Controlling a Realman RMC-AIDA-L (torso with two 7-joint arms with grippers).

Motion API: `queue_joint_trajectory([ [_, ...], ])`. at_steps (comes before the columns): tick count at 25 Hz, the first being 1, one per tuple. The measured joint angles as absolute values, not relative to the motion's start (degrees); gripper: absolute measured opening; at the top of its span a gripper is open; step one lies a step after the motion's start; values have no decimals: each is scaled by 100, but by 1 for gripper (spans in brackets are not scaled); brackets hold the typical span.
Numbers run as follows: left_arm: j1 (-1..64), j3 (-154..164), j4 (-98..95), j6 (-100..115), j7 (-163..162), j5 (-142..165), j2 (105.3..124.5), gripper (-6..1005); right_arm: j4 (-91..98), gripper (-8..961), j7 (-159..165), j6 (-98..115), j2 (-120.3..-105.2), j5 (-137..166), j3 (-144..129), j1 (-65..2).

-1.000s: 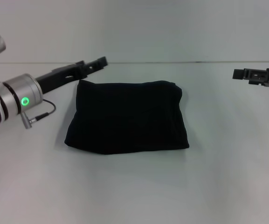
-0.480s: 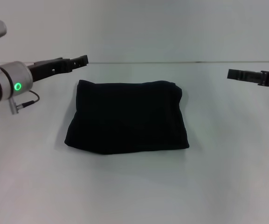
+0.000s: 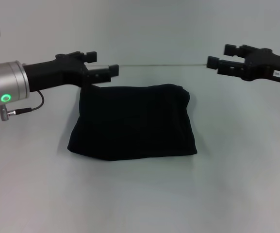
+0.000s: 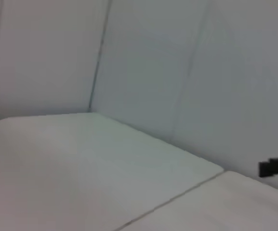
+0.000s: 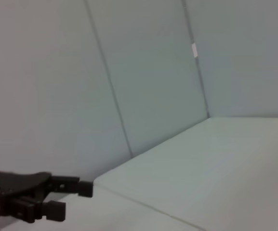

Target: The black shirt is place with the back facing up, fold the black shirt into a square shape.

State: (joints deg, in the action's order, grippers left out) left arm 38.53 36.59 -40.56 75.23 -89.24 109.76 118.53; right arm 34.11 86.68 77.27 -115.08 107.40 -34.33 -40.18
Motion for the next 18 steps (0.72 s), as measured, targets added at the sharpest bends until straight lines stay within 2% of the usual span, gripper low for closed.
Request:
queue_joint_trajectory([
  [2, 3850, 3737, -4052, 7530, -8675, 10983, 11873, 908, 3416, 885, 8759, 7664, -11398, 10826, -3718, -4172],
  [8, 3996, 4434, -3998, 7005, -8481, 11369, 11931, 908, 3419, 885, 9057, 7371, -11339, 11173, -4068, -4472],
  [11, 4039, 4568, -4030, 6890, -8528, 11509, 11952, 908, 3422, 885, 9161, 7108, -11400, 11388, -4289, -4617],
  [18, 4022, 4578, -4030, 6835, -8736, 11572, 11953, 909, 3365, 885, 9267, 6267, -11659, 11653, -4892, -4774],
])
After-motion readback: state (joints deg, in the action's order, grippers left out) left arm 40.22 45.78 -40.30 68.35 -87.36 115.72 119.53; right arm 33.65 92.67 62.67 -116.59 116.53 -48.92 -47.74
